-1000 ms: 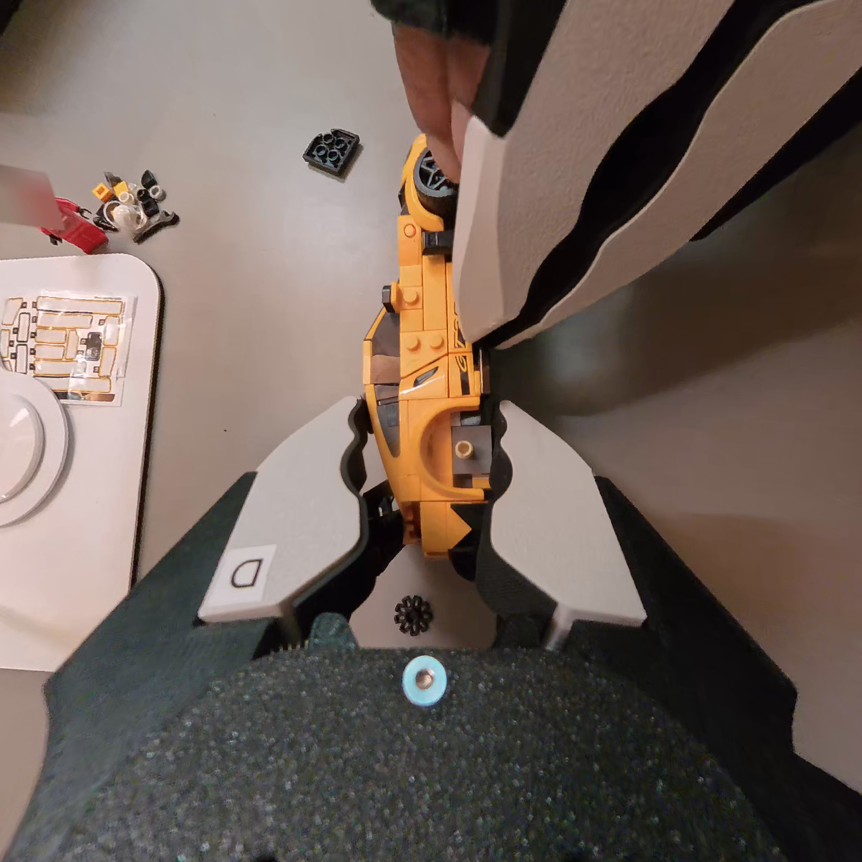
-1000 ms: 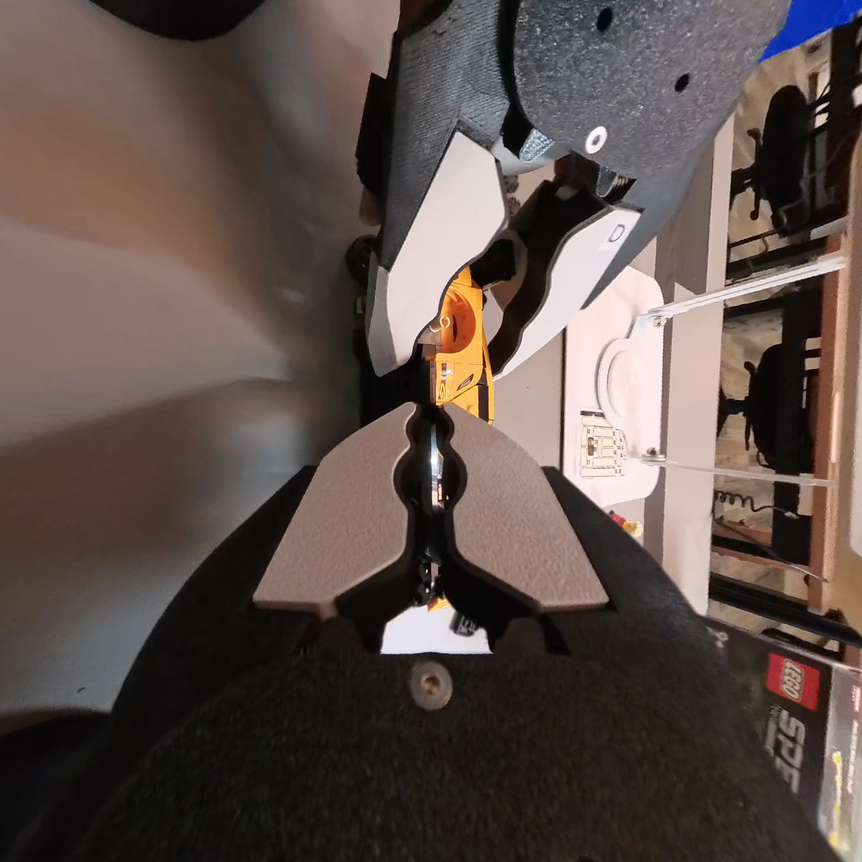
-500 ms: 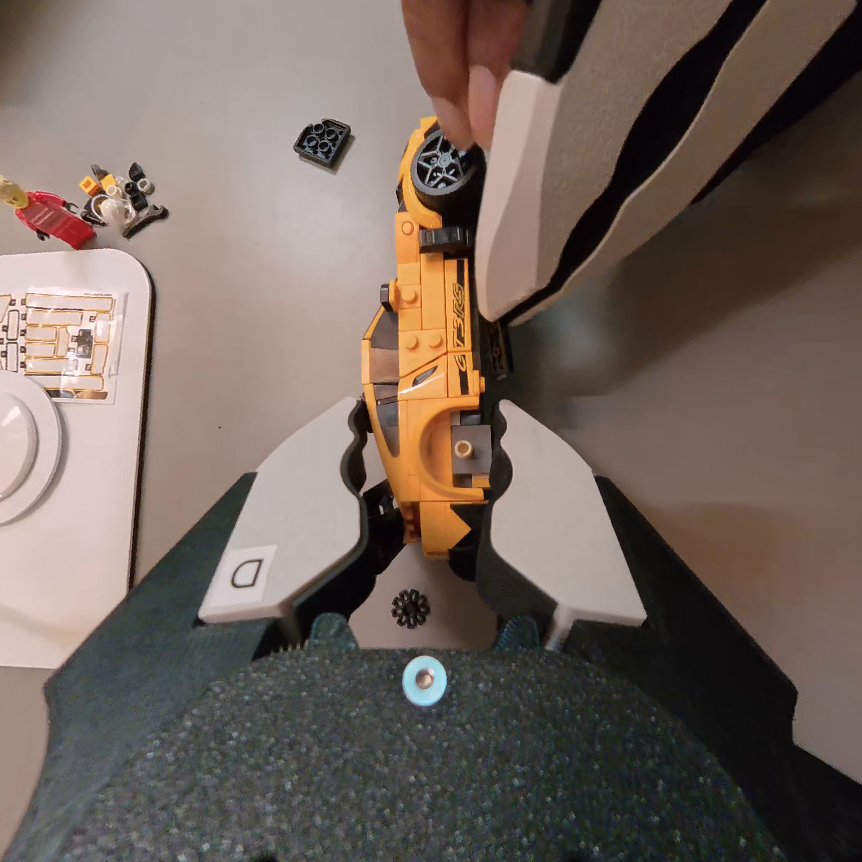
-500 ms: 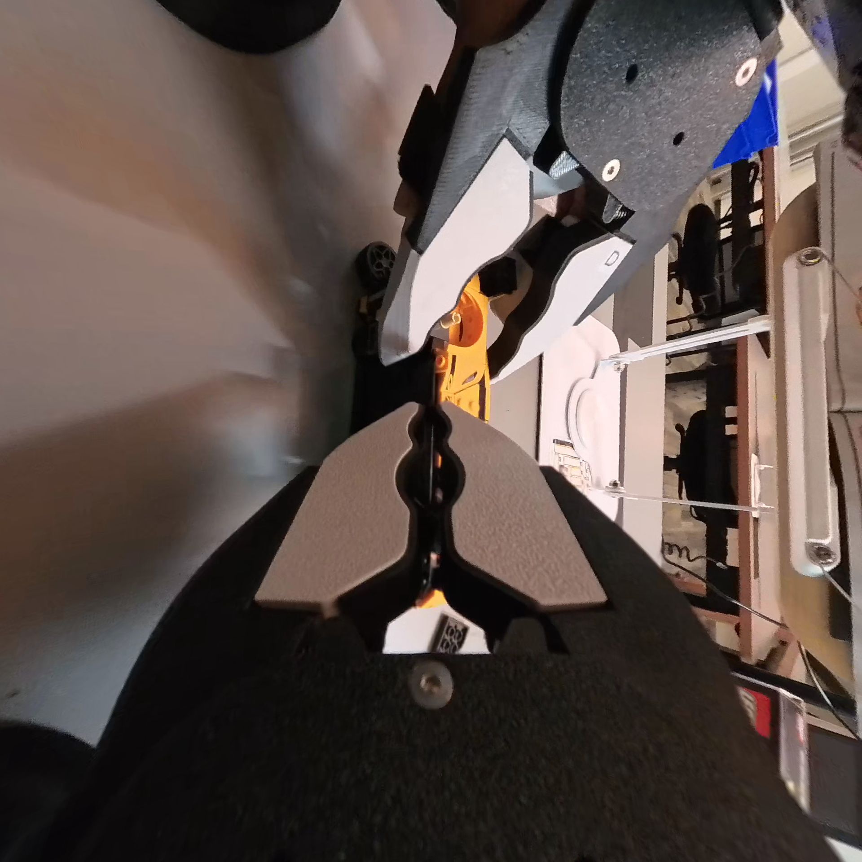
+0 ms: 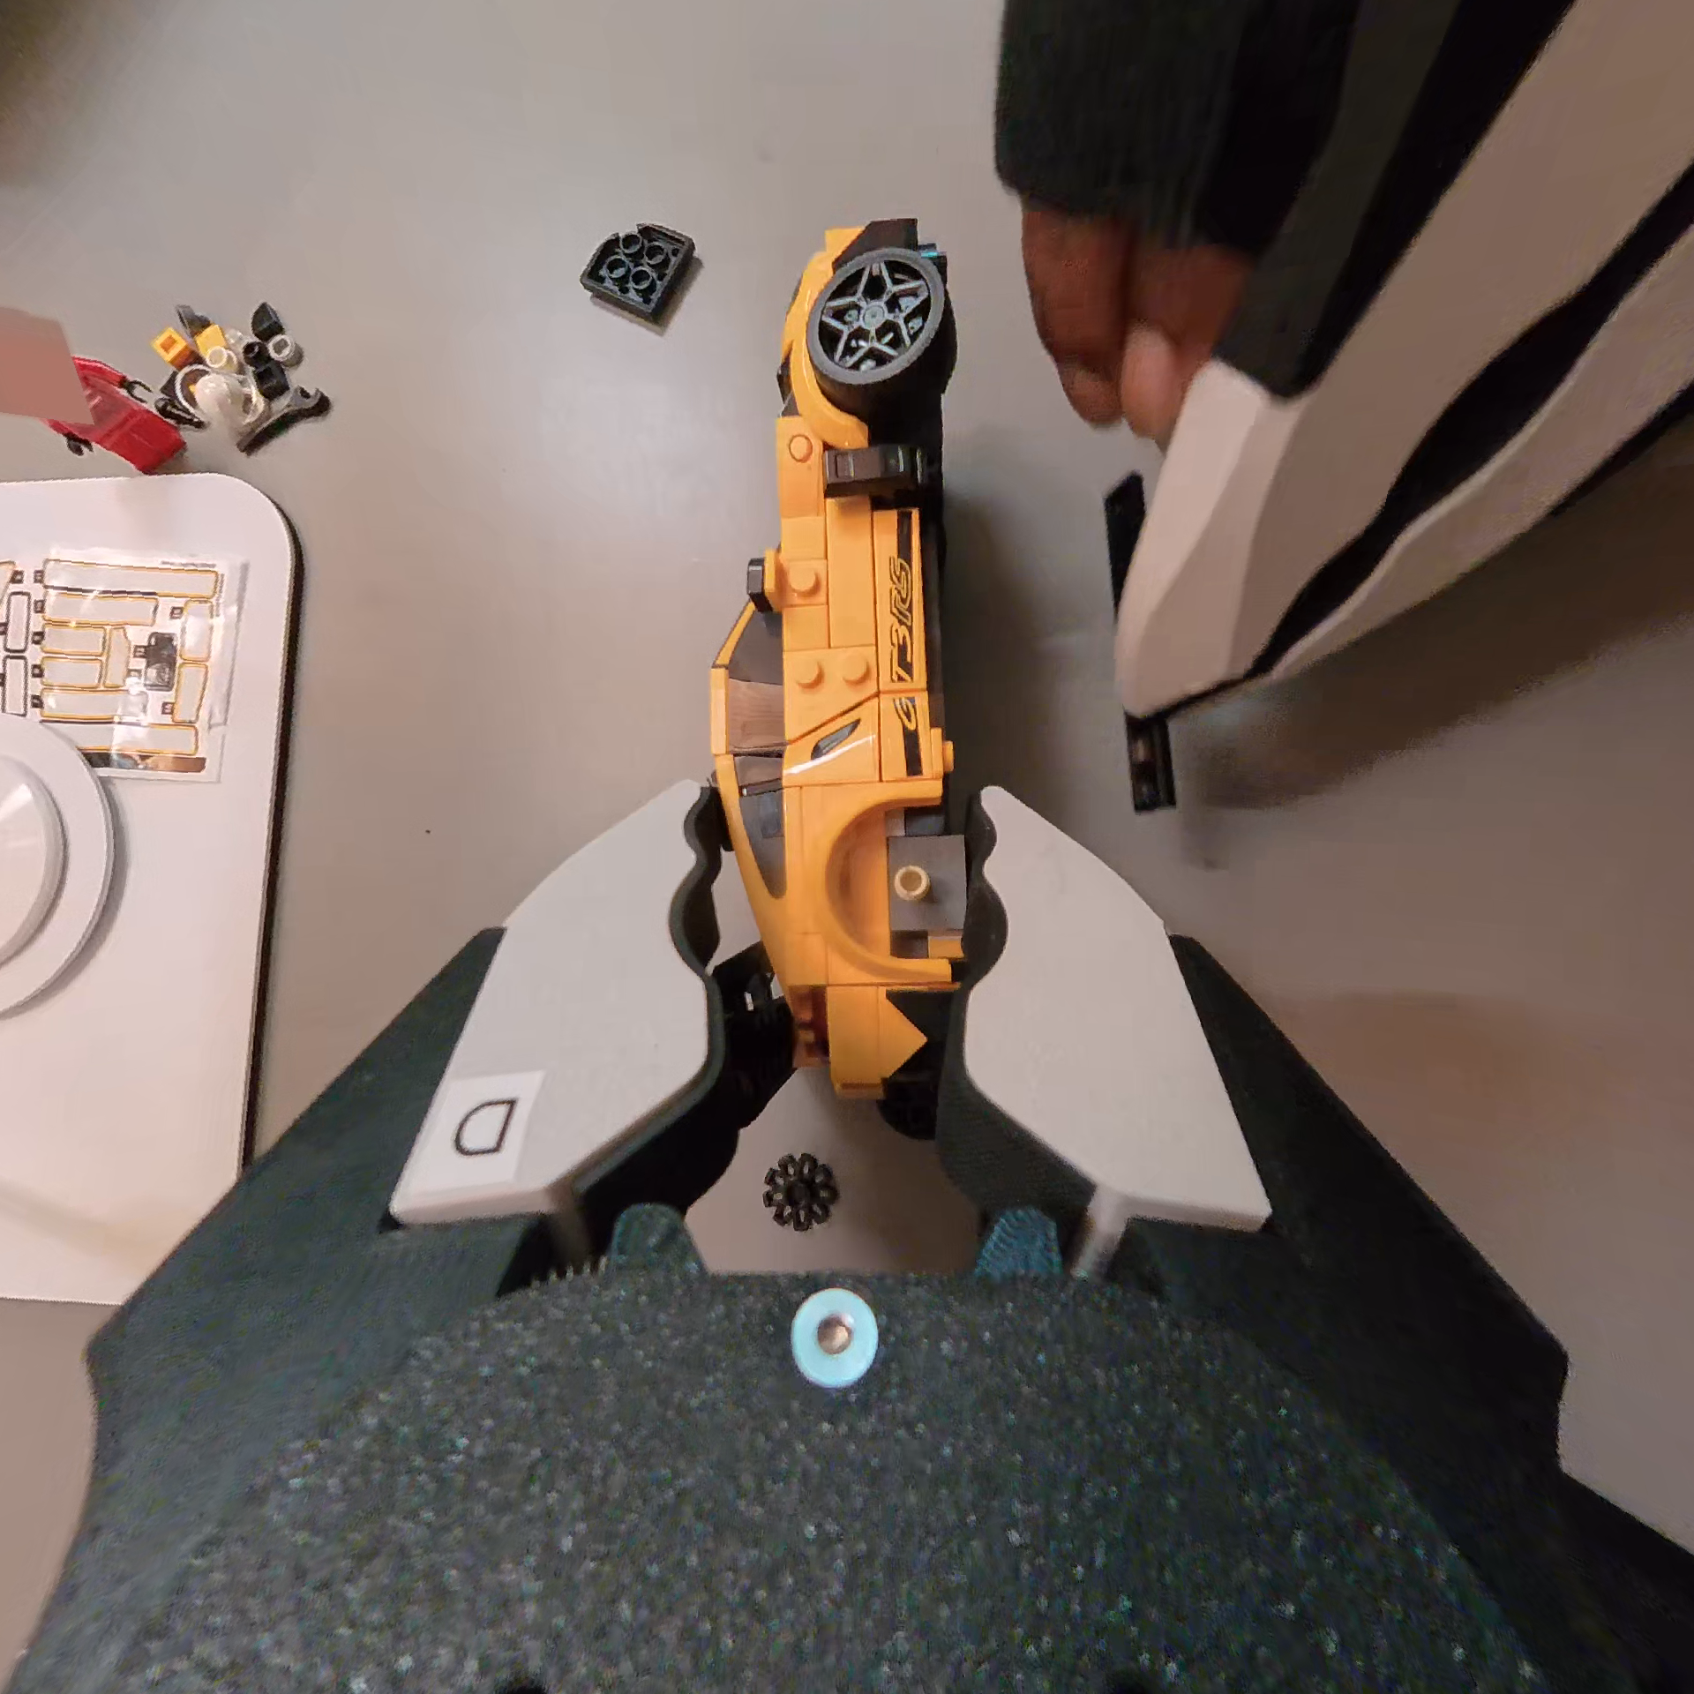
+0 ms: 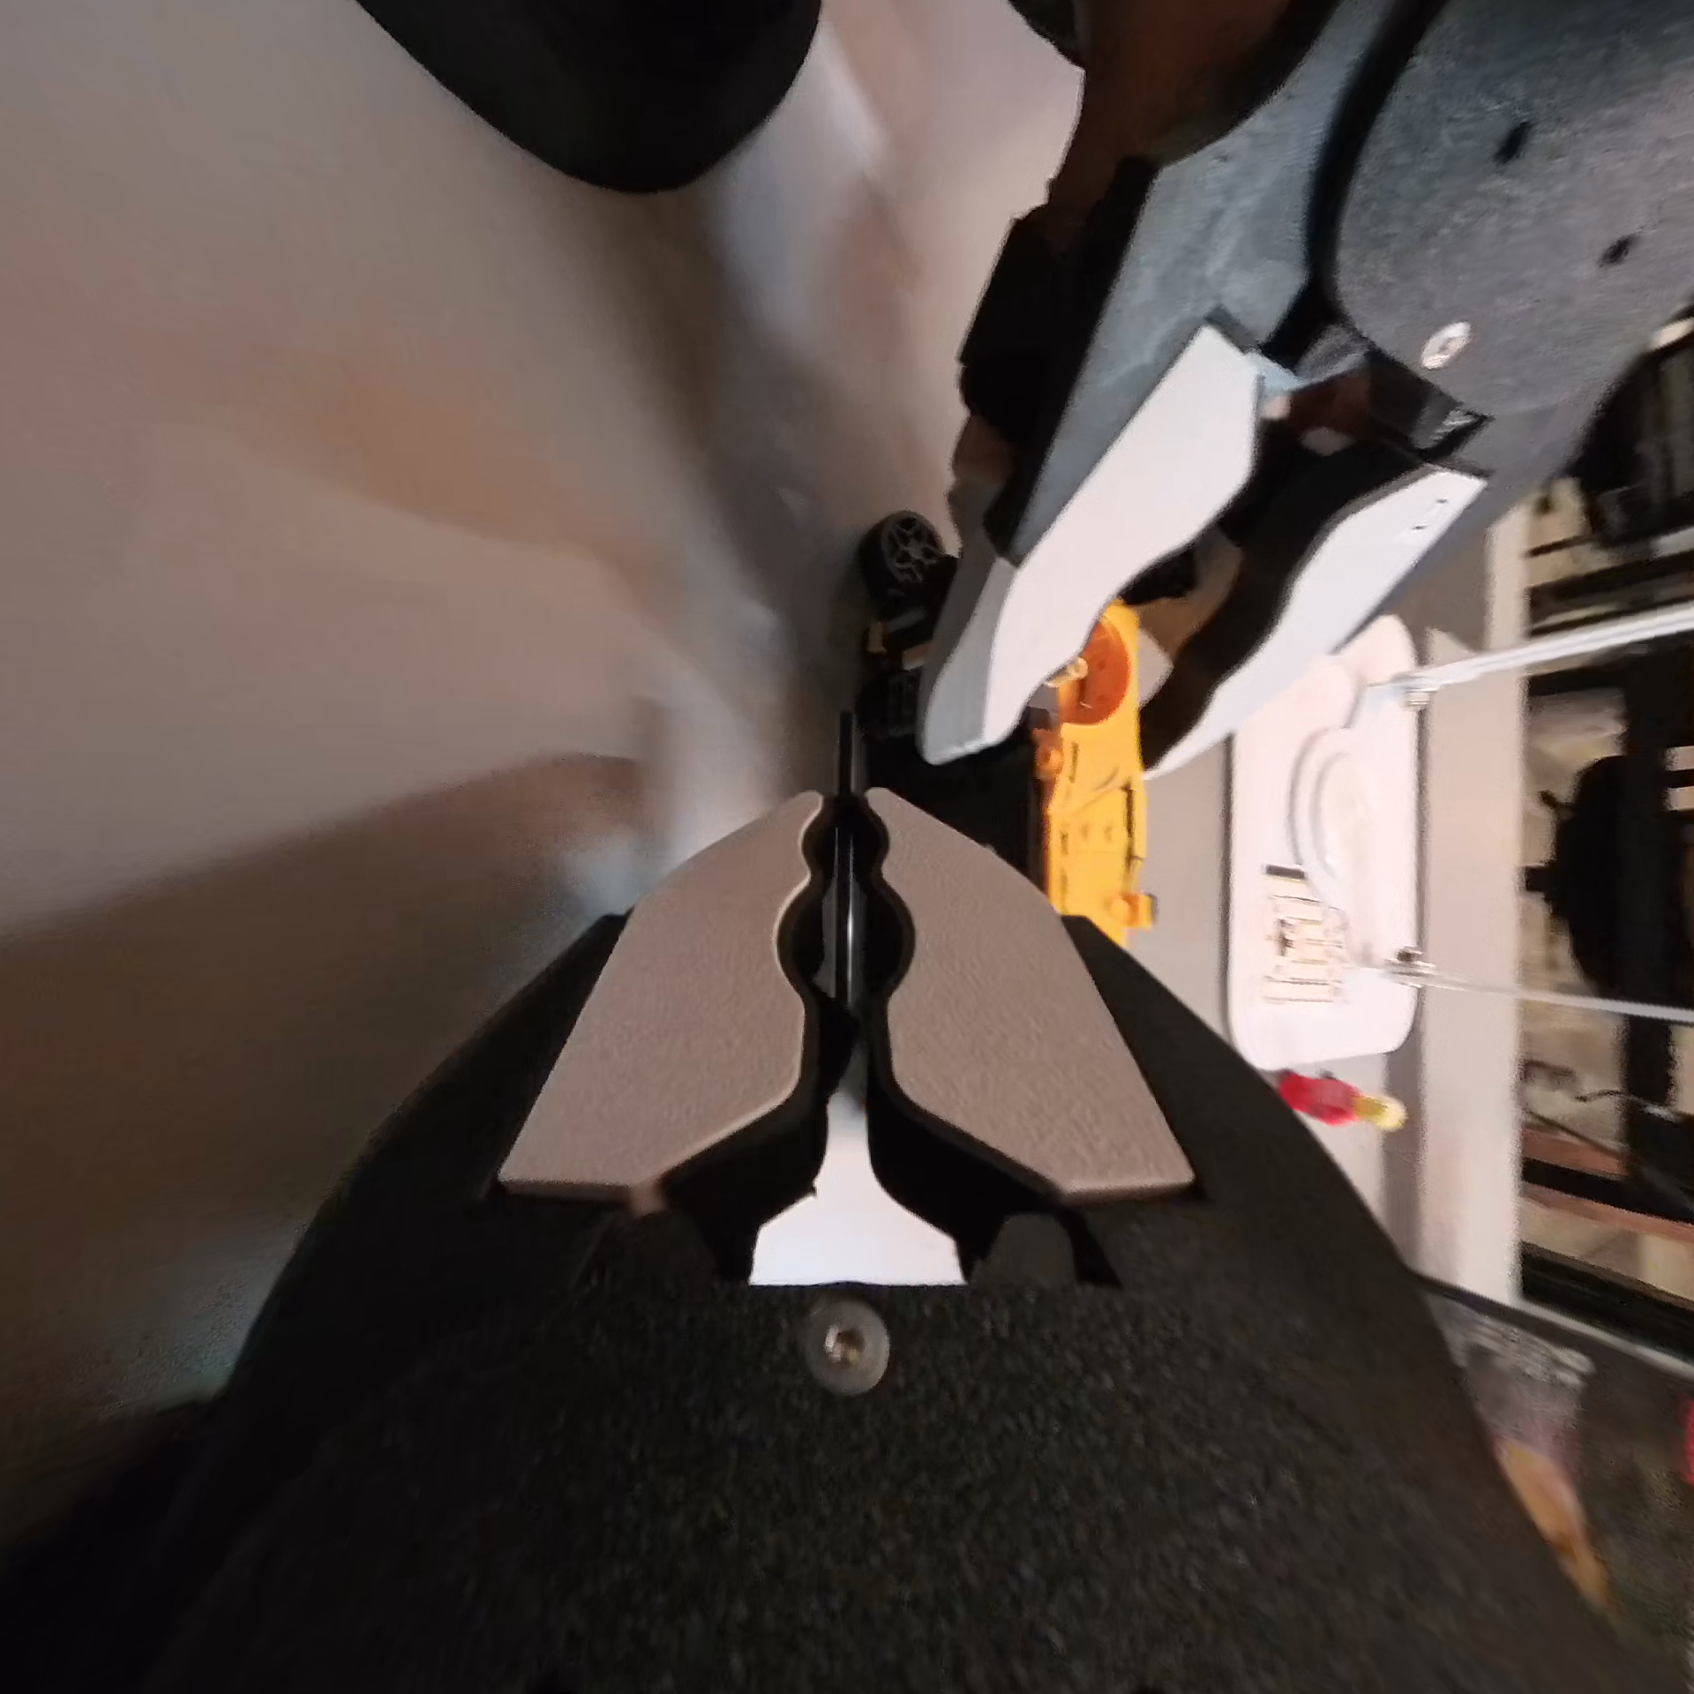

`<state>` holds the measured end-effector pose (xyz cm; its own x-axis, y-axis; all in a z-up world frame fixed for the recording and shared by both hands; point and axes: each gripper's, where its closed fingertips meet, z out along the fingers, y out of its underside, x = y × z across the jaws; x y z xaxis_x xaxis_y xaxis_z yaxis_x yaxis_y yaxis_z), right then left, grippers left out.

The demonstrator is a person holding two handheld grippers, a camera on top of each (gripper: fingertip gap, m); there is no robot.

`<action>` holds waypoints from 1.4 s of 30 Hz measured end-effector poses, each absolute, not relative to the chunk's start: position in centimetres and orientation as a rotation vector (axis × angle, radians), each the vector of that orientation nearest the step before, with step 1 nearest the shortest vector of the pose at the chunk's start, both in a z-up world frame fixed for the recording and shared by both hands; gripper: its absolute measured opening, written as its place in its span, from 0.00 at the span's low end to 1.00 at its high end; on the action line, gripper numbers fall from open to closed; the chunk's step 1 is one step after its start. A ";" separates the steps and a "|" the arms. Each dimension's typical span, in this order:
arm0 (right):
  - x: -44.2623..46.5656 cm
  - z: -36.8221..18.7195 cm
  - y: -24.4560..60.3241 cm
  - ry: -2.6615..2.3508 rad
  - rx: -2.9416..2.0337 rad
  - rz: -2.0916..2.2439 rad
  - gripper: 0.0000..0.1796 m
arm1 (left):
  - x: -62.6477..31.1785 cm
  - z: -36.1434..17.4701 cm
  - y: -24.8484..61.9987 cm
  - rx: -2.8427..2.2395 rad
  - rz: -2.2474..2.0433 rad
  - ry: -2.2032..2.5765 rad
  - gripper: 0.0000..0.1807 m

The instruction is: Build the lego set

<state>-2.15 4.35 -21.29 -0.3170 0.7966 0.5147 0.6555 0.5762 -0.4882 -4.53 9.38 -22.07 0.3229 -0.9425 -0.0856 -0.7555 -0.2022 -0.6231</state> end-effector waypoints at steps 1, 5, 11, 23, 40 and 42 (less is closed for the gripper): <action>-2.3 -21.6 3.9 -2.072 -1.172 0.274 0.03 | -4.6 -22.1 9.3 -2.022 -0.425 1.492 0.28; -2.1 -20.7 4.0 -1.996 -1.237 0.368 0.07 | -4.6 -22.0 9.2 -2.030 -0.435 1.492 0.28; -0.2 -17.8 5.5 -1.870 -1.343 0.482 0.09 | -4.7 -21.9 8.9 -2.033 -0.453 1.510 0.30; 0.5 -16.7 9.8 -1.971 -1.428 0.410 0.19 | -4.0 -20.8 9.4 -1.975 -0.452 1.500 0.33; -0.7 -20.1 10.1 -2.260 -1.649 0.538 0.16 | -3.2 -21.3 9.6 -1.939 -0.498 1.477 0.28; -0.7 -20.1 10.1 -2.268 -1.647 0.533 0.16 | -3.2 -21.3 9.6 -1.937 -0.490 1.480 0.28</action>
